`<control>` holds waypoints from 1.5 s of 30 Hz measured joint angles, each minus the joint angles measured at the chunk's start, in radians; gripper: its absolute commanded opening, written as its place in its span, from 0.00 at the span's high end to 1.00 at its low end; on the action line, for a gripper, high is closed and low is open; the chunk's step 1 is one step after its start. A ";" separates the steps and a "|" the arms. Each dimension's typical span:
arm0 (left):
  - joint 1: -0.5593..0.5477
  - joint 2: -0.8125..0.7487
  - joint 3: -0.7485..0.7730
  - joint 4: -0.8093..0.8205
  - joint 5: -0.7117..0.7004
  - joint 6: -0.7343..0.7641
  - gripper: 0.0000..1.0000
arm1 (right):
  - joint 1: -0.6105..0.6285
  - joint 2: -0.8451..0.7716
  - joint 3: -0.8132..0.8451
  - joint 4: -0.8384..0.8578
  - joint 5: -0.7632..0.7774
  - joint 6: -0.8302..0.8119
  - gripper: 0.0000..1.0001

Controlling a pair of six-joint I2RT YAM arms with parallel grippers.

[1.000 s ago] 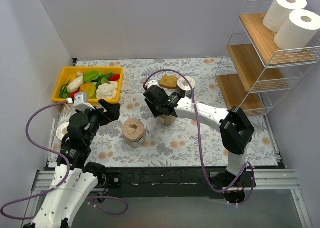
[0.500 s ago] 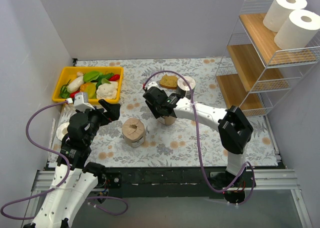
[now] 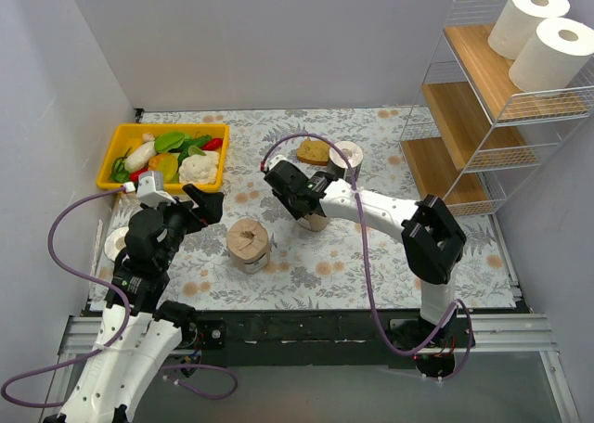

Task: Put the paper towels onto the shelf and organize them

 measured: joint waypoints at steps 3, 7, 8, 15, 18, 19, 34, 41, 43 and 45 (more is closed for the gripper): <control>0.000 0.000 0.000 0.000 0.000 0.000 0.02 | 0.003 -0.007 0.038 -0.046 -0.009 -0.077 0.65; 0.000 -0.001 0.000 0.000 0.000 0.000 0.02 | 0.003 -0.054 0.118 -0.090 0.022 -0.224 0.65; 0.000 -0.002 0.000 0.000 0.000 0.000 0.02 | 0.003 -0.076 0.134 -0.092 0.041 -0.266 0.66; 0.000 -0.003 0.000 0.000 0.001 0.000 0.02 | -0.099 -0.197 0.278 -0.109 0.146 -0.504 0.65; 0.000 -0.010 0.000 0.000 0.001 0.000 0.02 | -0.201 -0.232 0.295 -0.108 0.193 -0.560 0.65; 0.000 -0.012 0.000 0.000 0.001 0.000 0.02 | -0.230 -0.242 0.295 -0.109 0.208 -0.575 0.65; 0.000 -0.021 0.000 0.000 0.002 0.000 0.02 | -0.461 -0.377 0.201 -0.054 0.281 -0.672 0.65; 0.000 -0.021 0.000 0.000 0.003 0.000 0.02 | -0.482 -0.399 0.122 -0.057 0.281 -0.660 0.64; 0.000 -0.021 0.000 0.000 0.004 0.000 0.02 | -0.484 -0.407 0.105 -0.060 0.282 -0.655 0.64; 0.000 -0.021 0.000 0.000 0.004 0.000 0.02 | -0.487 -0.414 0.095 -0.056 0.288 -0.654 0.64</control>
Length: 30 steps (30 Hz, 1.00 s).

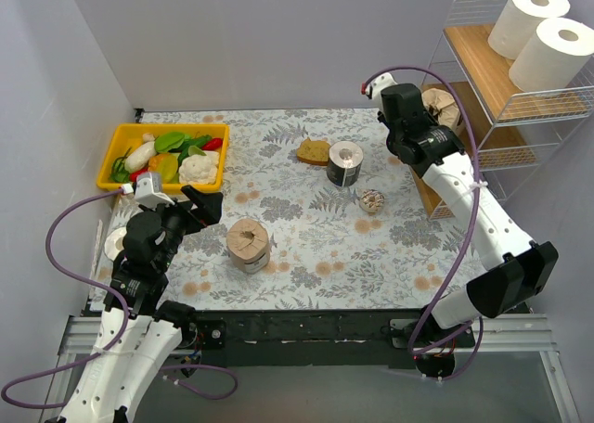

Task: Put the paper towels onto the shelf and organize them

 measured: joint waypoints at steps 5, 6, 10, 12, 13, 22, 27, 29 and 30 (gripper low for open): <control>0.000 0.000 0.000 0.000 0.001 0.000 0.02 | -0.005 -0.026 -0.018 0.009 0.014 0.000 0.64; 0.000 0.000 0.000 0.000 0.001 0.000 0.02 | -0.008 -0.030 -0.018 0.011 0.016 -0.001 0.64; 0.000 0.000 0.000 0.000 0.001 0.000 0.02 | -0.026 -0.040 -0.018 0.029 0.025 -0.002 0.60; 0.000 0.000 0.000 0.000 0.001 0.000 0.02 | -0.033 -0.040 -0.019 0.034 0.033 -0.002 0.58; 0.000 0.000 0.000 0.000 0.001 0.000 0.02 | -0.036 -0.040 -0.021 0.039 0.037 -0.004 0.57; 0.000 0.001 0.000 0.000 0.001 0.000 0.02 | -0.046 -0.042 -0.051 0.084 0.090 -0.033 0.46; 0.000 0.002 0.000 0.000 0.003 0.000 0.02 | -0.047 -0.042 -0.051 0.107 0.123 -0.052 0.42; 0.000 0.002 0.000 0.000 0.005 0.000 0.02 | -0.047 -0.042 -0.051 0.112 0.129 -0.060 0.42; 0.000 0.002 0.000 0.000 0.005 0.000 0.02 | -0.047 -0.042 -0.051 0.115 0.132 -0.063 0.42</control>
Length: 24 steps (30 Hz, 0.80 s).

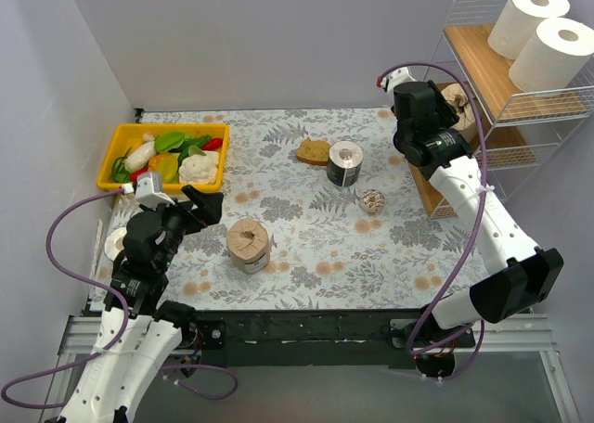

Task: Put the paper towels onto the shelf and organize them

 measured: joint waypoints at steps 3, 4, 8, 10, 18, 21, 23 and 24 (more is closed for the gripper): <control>0.000 0.000 0.000 0.000 0.000 0.000 0.02 | 0.000 0.000 0.000 0.007 0.014 -0.009 0.42; 0.000 0.000 0.000 0.000 0.000 0.000 0.02 | 0.000 0.000 0.000 0.008 0.017 -0.011 0.41; 0.000 0.000 0.000 0.000 0.000 0.000 0.02 | 0.000 0.000 0.000 0.014 0.030 -0.026 0.41; 0.000 0.000 0.000 0.000 0.000 0.000 0.02 | 0.000 0.000 0.000 0.021 0.052 -0.042 0.41; 0.000 0.000 0.000 0.000 0.000 0.000 0.02 | 0.000 0.000 0.001 0.069 0.109 -0.093 0.43; 0.000 0.000 0.000 0.000 0.000 0.000 0.02 | 0.011 0.000 0.001 0.070 0.105 -0.101 0.46; 0.000 0.000 0.000 0.000 0.000 0.000 0.02 | 0.030 -0.002 0.001 0.070 0.090 -0.102 0.52; 0.000 0.000 0.000 0.000 0.000 0.000 0.02 | 0.042 -0.003 0.001 0.070 0.081 -0.101 0.53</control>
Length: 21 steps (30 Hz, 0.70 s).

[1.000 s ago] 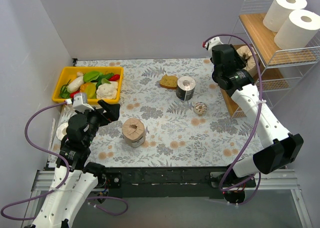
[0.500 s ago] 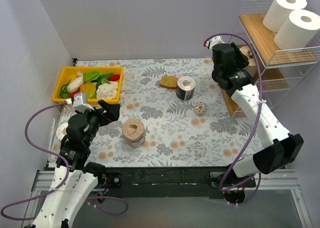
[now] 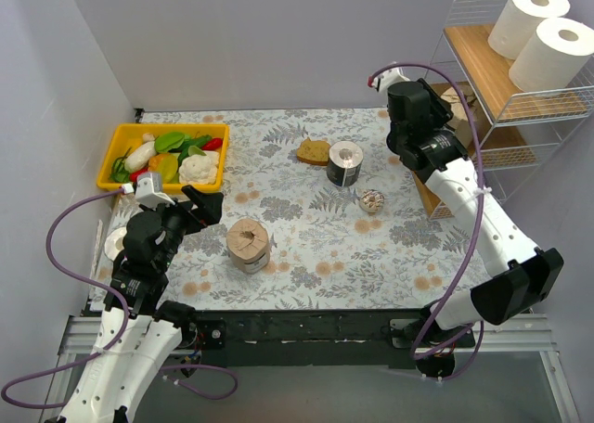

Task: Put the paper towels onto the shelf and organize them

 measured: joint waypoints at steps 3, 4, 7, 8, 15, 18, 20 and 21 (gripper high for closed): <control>0.000 0.000 0.000 0.000 0.000 0.000 0.02 | 0.031 -0.005 0.000 0.001 -0.035 0.003 0.53; 0.000 0.000 0.000 0.000 0.000 0.000 0.02 | 0.039 -0.006 0.000 0.003 -0.047 0.003 0.53; 0.000 0.000 0.000 0.000 0.000 0.000 0.02 | 0.043 -0.006 -0.002 0.018 -0.076 -0.001 0.53; 0.000 0.000 0.000 0.000 0.000 0.000 0.02 | 0.043 -0.006 -0.004 0.027 -0.084 -0.003 0.53; 0.000 0.000 0.000 0.000 0.000 0.000 0.02 | 0.016 0.018 -0.019 0.055 -0.114 0.000 0.57; 0.000 0.000 0.000 0.000 0.000 0.000 0.02 | -0.014 0.031 -0.042 0.061 -0.117 0.001 0.57; 0.000 -0.001 0.000 0.000 0.000 0.000 0.02 | -0.042 0.041 -0.061 0.062 -0.116 0.003 0.57; 0.000 -0.001 0.000 0.000 0.000 0.000 0.02 | -0.055 0.045 -0.068 0.062 -0.113 0.005 0.57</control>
